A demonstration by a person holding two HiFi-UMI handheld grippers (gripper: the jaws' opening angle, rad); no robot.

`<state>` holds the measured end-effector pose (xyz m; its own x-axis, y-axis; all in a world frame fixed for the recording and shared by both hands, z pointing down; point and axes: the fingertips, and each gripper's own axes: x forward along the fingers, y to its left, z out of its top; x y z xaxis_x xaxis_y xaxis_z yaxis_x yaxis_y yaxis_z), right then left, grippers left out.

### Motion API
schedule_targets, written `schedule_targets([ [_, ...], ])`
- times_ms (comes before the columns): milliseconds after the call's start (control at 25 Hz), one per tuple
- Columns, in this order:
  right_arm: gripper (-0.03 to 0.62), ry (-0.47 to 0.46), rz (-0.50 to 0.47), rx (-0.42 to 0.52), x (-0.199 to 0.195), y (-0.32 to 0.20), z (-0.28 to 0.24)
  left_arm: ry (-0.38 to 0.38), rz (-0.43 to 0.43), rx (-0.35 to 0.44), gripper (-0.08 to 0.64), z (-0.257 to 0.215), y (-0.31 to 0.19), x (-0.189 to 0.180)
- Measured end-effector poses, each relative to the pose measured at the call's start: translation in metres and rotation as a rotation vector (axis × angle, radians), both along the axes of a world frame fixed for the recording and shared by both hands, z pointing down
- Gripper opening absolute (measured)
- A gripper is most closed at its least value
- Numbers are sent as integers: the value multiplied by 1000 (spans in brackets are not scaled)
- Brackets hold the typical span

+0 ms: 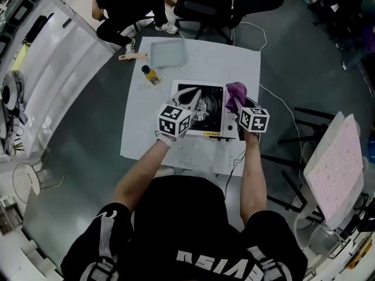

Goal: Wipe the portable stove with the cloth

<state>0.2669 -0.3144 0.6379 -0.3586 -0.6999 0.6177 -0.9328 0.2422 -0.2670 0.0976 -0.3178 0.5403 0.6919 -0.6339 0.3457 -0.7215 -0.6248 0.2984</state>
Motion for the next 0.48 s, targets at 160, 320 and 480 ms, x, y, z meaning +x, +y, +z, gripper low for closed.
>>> schedule_targets([
  [160,101,5,58,15,2,22,-10,9,44,-1,6,-3,15,-5],
  [320,101,16,125,17,3,47,-13,18,98,-16,6,0,30,-8],
  [480,101,29,217,-6,4,90,-6,33,170,-28,6,3,54,-13],
])
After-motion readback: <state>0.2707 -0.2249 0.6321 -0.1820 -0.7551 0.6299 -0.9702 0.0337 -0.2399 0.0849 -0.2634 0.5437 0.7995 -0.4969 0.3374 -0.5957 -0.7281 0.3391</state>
